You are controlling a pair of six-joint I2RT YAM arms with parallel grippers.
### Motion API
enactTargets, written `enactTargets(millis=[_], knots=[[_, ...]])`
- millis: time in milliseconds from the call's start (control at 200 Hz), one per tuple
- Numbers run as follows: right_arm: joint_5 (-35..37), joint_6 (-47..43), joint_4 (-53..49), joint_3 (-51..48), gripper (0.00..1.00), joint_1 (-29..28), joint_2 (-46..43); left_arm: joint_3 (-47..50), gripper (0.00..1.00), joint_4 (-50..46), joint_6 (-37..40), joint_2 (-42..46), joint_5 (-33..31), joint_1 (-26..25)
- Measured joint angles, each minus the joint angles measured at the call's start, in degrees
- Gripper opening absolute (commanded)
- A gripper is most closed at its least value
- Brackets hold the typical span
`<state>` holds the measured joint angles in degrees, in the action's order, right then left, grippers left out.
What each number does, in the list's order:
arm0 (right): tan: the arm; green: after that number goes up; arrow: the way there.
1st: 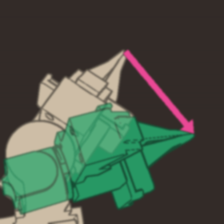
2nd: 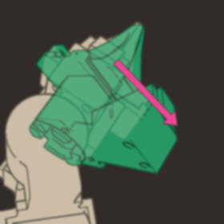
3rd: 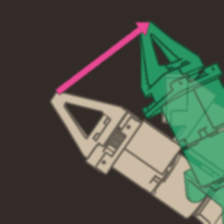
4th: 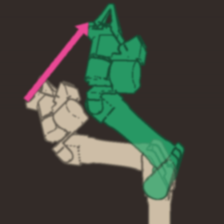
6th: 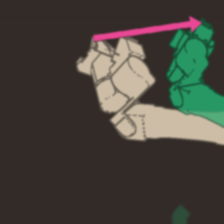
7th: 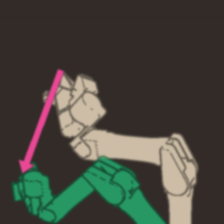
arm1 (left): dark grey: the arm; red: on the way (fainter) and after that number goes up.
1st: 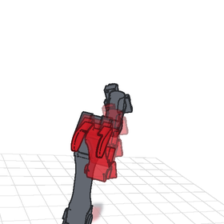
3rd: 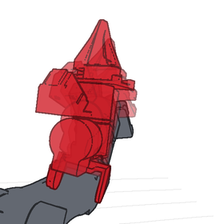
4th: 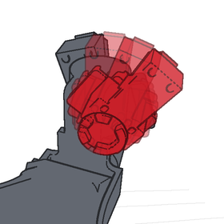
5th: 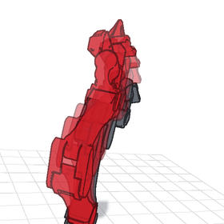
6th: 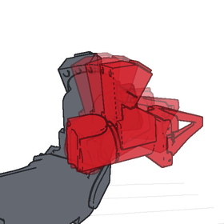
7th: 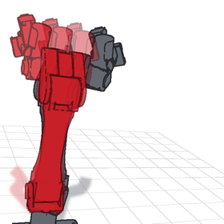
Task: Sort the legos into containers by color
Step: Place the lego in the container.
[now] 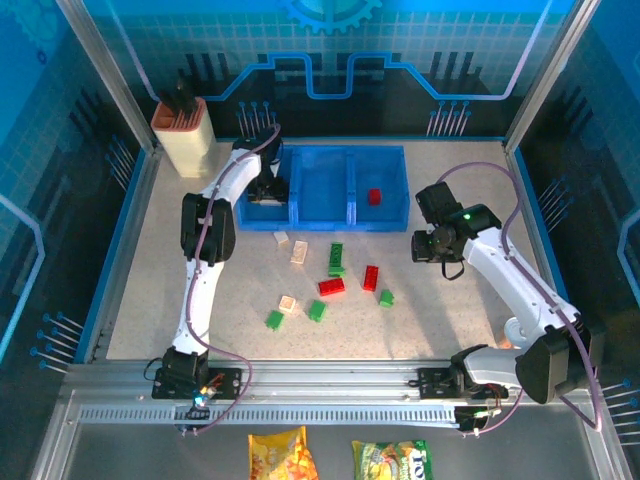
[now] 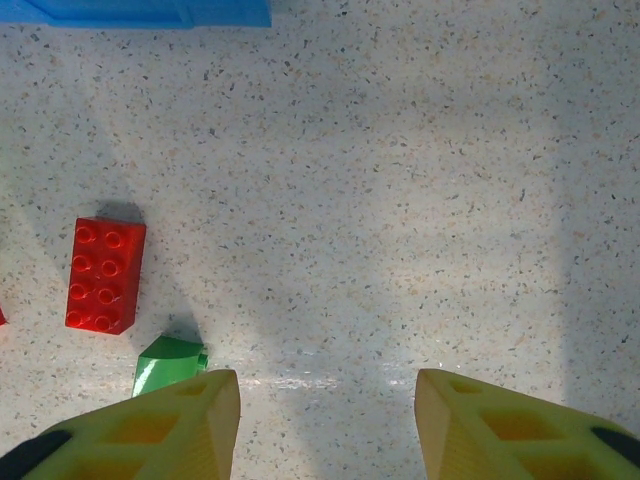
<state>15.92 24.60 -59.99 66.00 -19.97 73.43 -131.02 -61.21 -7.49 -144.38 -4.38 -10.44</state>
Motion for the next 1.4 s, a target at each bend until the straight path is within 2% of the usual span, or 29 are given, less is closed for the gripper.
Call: enactTargets(millis=[680, 1000, 1401], knots=[[-0.07, 0.0, 0.85, 0.0, 0.51, -0.57, 0.85, -0.09, 0.71, -0.04, 0.13, 0.11, -0.13, 0.17], [-0.07, 0.0, 1.07, 0.02, 0.52, -0.79, 0.83, -0.11, 0.76, -0.26, 0.15, 3.13, -0.13, 0.17], [-0.09, 0.26, 1.11, 0.02, 0.52, -2.29, 0.74, 0.0, 0.76, -1.44, 0.2, 8.22, -0.13, 0.15]])
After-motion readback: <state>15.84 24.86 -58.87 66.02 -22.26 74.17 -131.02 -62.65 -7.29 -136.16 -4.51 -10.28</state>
